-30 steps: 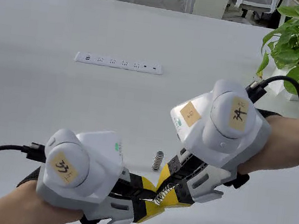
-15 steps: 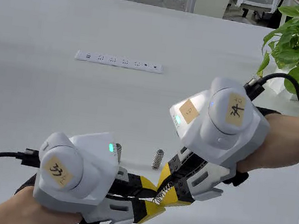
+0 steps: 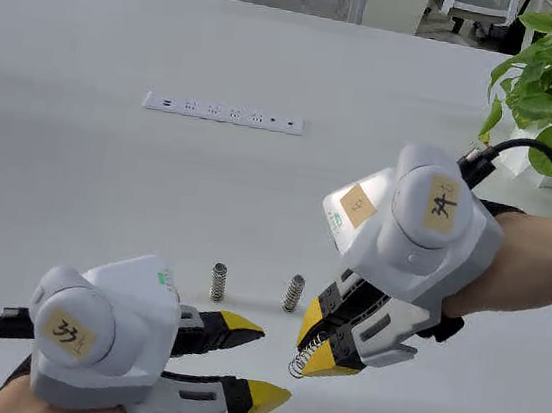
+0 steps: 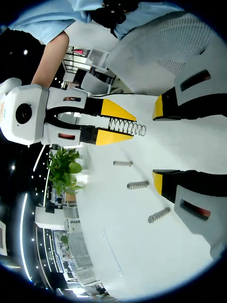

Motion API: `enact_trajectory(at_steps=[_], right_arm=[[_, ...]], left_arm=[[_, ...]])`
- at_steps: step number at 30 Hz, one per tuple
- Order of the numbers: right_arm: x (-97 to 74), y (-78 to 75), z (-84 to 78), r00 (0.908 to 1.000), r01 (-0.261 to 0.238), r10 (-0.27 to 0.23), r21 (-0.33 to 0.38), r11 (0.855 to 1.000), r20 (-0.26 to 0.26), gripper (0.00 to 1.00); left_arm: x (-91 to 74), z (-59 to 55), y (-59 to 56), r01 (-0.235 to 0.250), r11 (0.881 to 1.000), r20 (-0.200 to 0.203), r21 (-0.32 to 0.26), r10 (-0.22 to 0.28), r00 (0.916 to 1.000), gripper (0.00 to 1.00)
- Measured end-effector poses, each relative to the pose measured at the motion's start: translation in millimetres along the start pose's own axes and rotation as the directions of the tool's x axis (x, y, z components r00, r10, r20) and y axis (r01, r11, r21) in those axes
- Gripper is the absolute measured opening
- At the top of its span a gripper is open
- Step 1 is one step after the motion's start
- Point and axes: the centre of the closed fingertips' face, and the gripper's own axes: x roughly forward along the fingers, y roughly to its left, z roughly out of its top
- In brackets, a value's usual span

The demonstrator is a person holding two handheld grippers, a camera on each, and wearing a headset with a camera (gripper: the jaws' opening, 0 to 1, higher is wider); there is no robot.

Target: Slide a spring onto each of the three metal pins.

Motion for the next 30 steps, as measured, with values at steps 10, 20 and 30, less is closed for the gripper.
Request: enact_trajectory(at_steps=[10,20,30], right_arm=[[0.5,-3.3,-11.9,0.9998,0.008,-0.008,0.016,1.000,-0.017,0.07],[-0.4,-4.7,-24.1,0.9995,0.013,-0.012,0.034,0.999,-0.029,0.07],[-9.1,-14.6,-42.9,0.9970,0.052,-0.047,0.072,0.996,-0.062,0.07]], left_arm=[[-16.9,-7.9,33.4,-0.156,0.986,0.024,-0.051,0.157,0.9873,0.70],[-26.2,-17.0,45.2,-0.227,0.970,0.018,-0.085,0.229,0.9732,0.80],[-29.6,-26.5,51.4,-0.279,0.958,-0.001,-0.064,0.280,0.9601,0.99]])
